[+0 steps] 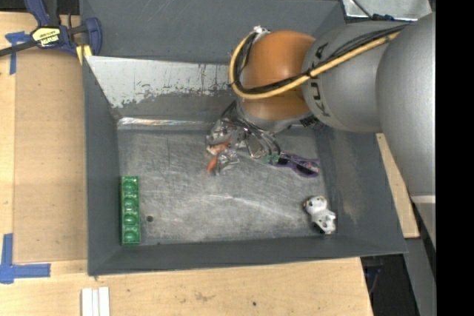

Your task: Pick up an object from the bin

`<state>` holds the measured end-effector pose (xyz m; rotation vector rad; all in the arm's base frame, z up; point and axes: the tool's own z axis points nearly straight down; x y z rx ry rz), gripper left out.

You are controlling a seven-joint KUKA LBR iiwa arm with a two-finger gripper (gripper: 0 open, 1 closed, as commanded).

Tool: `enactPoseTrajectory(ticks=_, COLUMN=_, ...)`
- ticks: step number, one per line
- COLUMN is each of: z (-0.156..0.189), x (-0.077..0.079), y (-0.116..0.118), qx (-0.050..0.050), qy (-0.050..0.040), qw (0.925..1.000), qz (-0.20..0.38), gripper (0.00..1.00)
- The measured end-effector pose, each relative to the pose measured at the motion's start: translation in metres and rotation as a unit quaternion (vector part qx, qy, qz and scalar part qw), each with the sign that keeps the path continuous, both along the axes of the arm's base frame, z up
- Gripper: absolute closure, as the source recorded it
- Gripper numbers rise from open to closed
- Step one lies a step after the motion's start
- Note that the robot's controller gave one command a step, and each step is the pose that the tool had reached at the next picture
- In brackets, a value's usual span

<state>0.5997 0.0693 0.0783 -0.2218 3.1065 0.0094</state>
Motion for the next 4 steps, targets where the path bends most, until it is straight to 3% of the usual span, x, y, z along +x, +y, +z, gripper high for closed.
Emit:
enactPoseTrajectory(ticks=1, z=0.000, x=0.000, y=0.000, qx=0.000, qy=0.0000, qw=1.0000, qz=0.000, gripper=1.00)
enactPoseTrajectory(ticks=2, z=0.001, x=-0.006, y=0.005, qx=-0.004, qy=0.0039, qw=0.9991, qz=0.043, gripper=1.00)
enactPoseTrajectory(ticks=3, z=0.021, x=-0.028, y=-0.002, qx=-0.005, qy=0.0133, qw=0.9944, qz=0.105, gripper=1.00)
enactPoseTrajectory(ticks=4, z=0.003, x=-0.031, y=-0.031, qx=-0.004, qy=0.0112, qw=0.9983, qz=0.057, gripper=1.00)
